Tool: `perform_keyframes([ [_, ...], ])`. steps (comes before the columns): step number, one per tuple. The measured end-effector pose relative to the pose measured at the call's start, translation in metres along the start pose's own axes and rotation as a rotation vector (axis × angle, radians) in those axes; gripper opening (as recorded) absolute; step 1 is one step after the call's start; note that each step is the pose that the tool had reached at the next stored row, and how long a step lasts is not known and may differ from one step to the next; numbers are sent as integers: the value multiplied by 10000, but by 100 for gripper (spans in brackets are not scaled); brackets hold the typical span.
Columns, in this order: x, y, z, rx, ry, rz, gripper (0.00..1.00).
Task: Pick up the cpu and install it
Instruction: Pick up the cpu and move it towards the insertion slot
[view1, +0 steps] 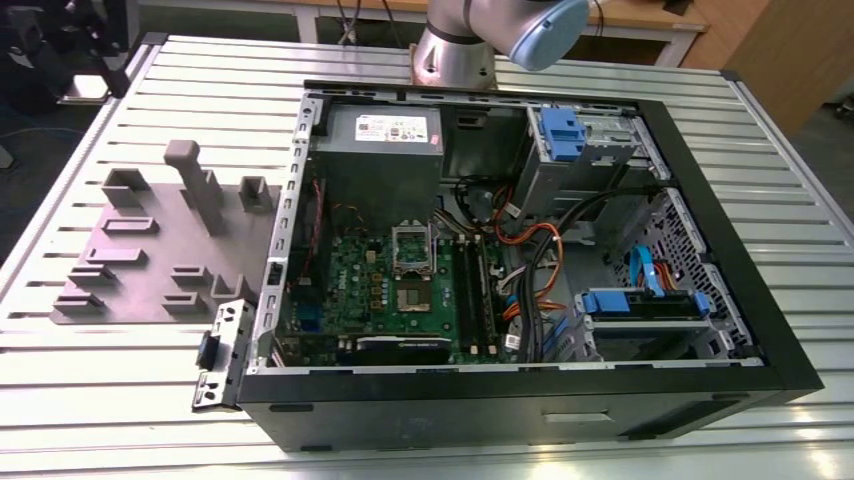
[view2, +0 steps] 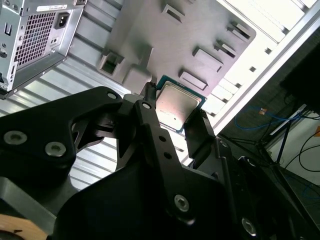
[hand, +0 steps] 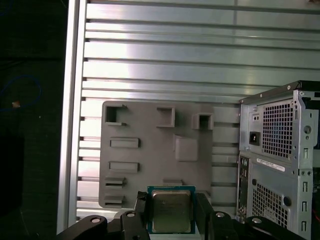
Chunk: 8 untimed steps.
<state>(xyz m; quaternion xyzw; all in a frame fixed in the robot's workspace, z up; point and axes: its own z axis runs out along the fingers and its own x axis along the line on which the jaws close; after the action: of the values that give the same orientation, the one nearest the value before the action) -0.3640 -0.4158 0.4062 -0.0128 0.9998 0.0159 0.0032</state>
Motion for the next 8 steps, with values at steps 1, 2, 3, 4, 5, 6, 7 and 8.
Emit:
perform_keyframes([
  [1, -4, 0, 0, 1, 1, 0, 47],
  [2, -7, 0, 0, 0, 0, 0, 47],
  [3, -10, 0, 0, 0, -1, 0, 47],
  [4, -14, 0, 0, 0, 0, 0, 47],
  [5, -17, -1, 0, 0, 0, 0, 47],
  [6, -21, -1, 0, 0, 0, 0, 47],
  [7, -25, -1, 0, 0, 0, 0, 47],
  [8, -28, -1, 0, 0, 0, 0, 47],
])
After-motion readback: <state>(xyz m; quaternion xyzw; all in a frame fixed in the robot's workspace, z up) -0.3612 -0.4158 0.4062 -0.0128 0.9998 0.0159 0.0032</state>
